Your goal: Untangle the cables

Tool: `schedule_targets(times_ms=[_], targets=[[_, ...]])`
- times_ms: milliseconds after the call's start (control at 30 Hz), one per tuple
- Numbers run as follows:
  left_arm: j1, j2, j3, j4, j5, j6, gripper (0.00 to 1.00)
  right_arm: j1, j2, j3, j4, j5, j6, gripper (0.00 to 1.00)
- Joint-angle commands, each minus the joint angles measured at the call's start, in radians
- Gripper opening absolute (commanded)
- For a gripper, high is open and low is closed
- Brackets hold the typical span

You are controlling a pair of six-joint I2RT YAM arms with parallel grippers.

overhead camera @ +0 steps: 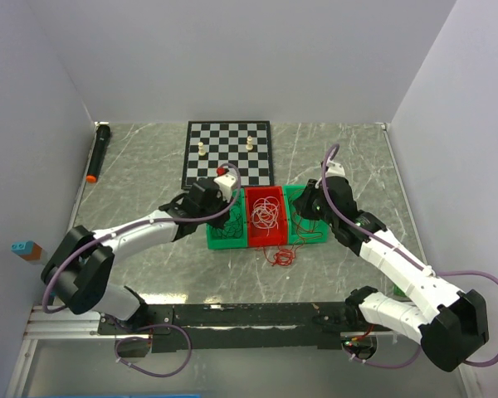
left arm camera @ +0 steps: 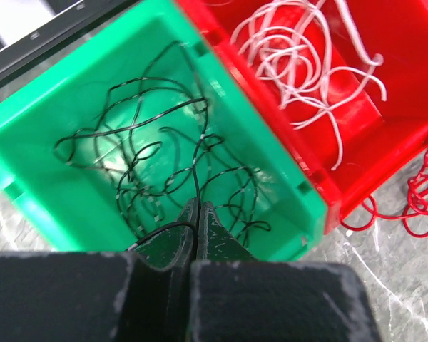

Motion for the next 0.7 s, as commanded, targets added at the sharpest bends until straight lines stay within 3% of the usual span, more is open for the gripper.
schedule_targets(times_ms=[0, 167, 200, 267, 300, 533, 667], targets=[[-0.026, 0.02, 0.058, 0.015, -0.019, 0.037, 0.01, -0.013, -0.017, -0.005, 0.041, -0.012, 0.01, 0.22], [-0.026, 0.048, 0.093, -0.055, -0.03, 0.063, 0.14, -0.016, -0.031, -0.011, 0.041, -0.017, 0.007, 0.19], [-0.026, 0.051, 0.101, -0.069, -0.024, 0.066, 0.21, -0.017, -0.035, -0.011, 0.04, -0.018, 0.006, 0.18], [-0.025, 0.069, 0.136, -0.11, 0.011, 0.075, 0.48, -0.019, -0.041, -0.005, 0.031, -0.023, -0.002, 0.18], [-0.026, 0.08, 0.159, -0.147, 0.021, 0.082, 0.56, -0.017, -0.044, 0.001, 0.025, -0.027, -0.006, 0.19], [-0.025, 0.064, 0.271, -0.258, 0.129, 0.112, 0.61, -0.014, -0.032, 0.013, -0.012, -0.06, 0.033, 0.38], [-0.026, 0.004, 0.331, -0.319, 0.232, 0.173, 0.77, 0.018, -0.055, -0.02, -0.06, -0.024, 0.047, 0.53]])
